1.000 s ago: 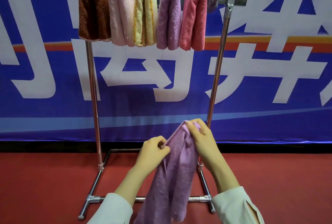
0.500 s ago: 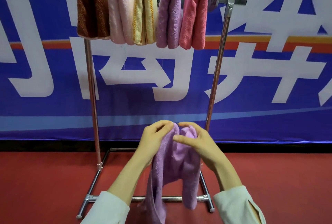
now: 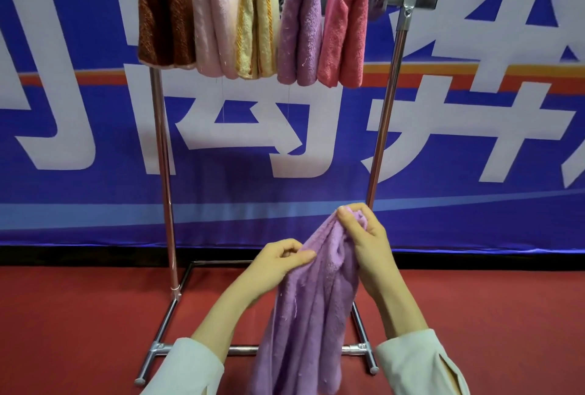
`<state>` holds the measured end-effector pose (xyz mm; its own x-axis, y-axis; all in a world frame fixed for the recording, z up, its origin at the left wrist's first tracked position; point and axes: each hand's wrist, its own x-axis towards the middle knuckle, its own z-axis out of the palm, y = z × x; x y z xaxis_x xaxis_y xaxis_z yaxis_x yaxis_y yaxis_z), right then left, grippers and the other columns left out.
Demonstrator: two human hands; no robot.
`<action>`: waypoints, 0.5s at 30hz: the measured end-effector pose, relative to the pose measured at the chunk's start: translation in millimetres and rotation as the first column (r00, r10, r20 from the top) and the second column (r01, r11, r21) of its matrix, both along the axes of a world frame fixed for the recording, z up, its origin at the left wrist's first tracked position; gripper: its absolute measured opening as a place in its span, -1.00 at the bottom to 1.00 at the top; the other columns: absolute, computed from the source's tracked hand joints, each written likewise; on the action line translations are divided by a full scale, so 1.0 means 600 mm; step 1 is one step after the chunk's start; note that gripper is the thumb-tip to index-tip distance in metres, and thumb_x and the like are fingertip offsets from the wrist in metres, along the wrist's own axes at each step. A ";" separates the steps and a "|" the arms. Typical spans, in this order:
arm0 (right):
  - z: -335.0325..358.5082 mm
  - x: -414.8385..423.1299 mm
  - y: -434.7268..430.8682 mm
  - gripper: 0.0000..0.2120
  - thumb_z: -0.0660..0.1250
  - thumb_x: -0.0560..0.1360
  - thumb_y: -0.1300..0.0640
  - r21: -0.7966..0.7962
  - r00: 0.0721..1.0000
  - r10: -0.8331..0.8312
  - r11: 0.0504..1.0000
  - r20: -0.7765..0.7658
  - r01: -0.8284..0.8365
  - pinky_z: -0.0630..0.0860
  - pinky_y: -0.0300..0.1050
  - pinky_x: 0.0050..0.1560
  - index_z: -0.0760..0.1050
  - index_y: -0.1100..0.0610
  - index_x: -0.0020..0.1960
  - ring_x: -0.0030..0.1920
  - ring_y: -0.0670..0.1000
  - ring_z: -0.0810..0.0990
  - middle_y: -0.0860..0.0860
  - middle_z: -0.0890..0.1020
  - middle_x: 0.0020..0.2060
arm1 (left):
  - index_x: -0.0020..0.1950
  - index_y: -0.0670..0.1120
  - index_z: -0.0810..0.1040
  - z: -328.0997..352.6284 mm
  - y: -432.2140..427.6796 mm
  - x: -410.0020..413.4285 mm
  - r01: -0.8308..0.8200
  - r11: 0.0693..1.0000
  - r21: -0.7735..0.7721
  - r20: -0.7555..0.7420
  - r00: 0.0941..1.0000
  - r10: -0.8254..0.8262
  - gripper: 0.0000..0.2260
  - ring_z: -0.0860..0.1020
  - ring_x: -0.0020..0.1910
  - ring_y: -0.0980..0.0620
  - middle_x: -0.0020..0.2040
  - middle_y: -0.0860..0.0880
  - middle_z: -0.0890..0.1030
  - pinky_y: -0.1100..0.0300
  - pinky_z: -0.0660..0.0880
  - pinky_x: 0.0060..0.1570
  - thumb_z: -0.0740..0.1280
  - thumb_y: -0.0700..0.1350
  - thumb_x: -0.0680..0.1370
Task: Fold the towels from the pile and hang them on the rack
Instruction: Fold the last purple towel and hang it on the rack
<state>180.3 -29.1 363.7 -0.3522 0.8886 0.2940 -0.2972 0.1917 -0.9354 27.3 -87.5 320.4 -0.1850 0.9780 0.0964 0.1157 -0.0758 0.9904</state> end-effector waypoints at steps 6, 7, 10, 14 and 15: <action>-0.004 0.009 0.017 -0.78 0.32 0.57 0.08 -0.058 0.979 -0.195 0.980 -0.052 0.192 0.37 -0.16 -0.24 0.40 0.09 -0.22 -0.37 -0.10 0.37 -0.08 0.41 -0.41 | -0.24 -0.12 0.61 -0.012 -0.006 -0.026 -0.102 0.995 -0.015 0.083 0.991 0.103 -0.89 0.48 -0.25 0.15 -0.28 0.05 0.58 0.34 0.38 -0.18 0.43 -0.15 0.47; -0.005 0.008 0.019 -0.78 0.32 0.56 0.08 -0.066 0.978 -0.204 0.977 -0.041 0.201 0.36 -0.17 -0.25 0.39 0.09 -0.23 -0.39 -0.12 0.37 -0.09 0.40 -0.42 | -0.20 -0.14 0.63 -0.006 -0.005 -0.026 -0.120 0.993 0.009 0.139 0.983 0.118 -0.91 0.51 -0.21 0.12 -0.24 0.02 0.61 0.31 0.41 -0.13 0.43 -0.16 0.48; -0.004 0.008 0.019 -0.78 0.38 0.52 0.08 -0.090 0.988 -0.150 0.984 0.020 0.151 0.39 -0.14 -0.19 0.40 0.09 -0.23 -0.35 -0.09 0.43 -0.07 0.44 -0.39 | -0.04 -0.19 0.66 0.019 -0.001 -0.016 -0.176 0.982 0.073 0.302 0.942 0.147 -0.89 0.60 -0.12 0.08 -0.11 -0.06 0.68 0.25 0.50 -0.06 0.40 -0.18 0.50; -0.004 0.009 0.009 -0.87 0.48 0.44 0.12 0.010 0.977 0.059 0.998 0.204 -0.063 0.51 -0.19 -0.05 0.56 0.10 -0.07 -0.16 -0.09 0.57 0.00 0.59 -0.16 | -0.05 -0.15 0.66 0.046 0.002 0.003 -0.223 0.965 0.136 0.316 0.933 0.171 -0.91 0.61 -0.12 0.10 -0.12 -0.02 0.69 0.24 0.54 -0.03 0.38 -0.18 0.51; -0.004 0.008 0.004 -0.86 0.49 0.43 0.14 0.028 0.959 0.117 0.991 0.257 -0.128 0.53 -0.25 -0.02 0.60 0.08 -0.03 -0.11 -0.13 0.60 0.02 0.62 -0.09 | -0.06 -0.14 0.67 0.049 0.001 0.007 -0.222 0.964 0.146 0.305 0.937 0.169 -0.92 0.60 -0.11 0.09 -0.12 -0.02 0.69 0.20 0.53 0.02 0.39 -0.18 0.51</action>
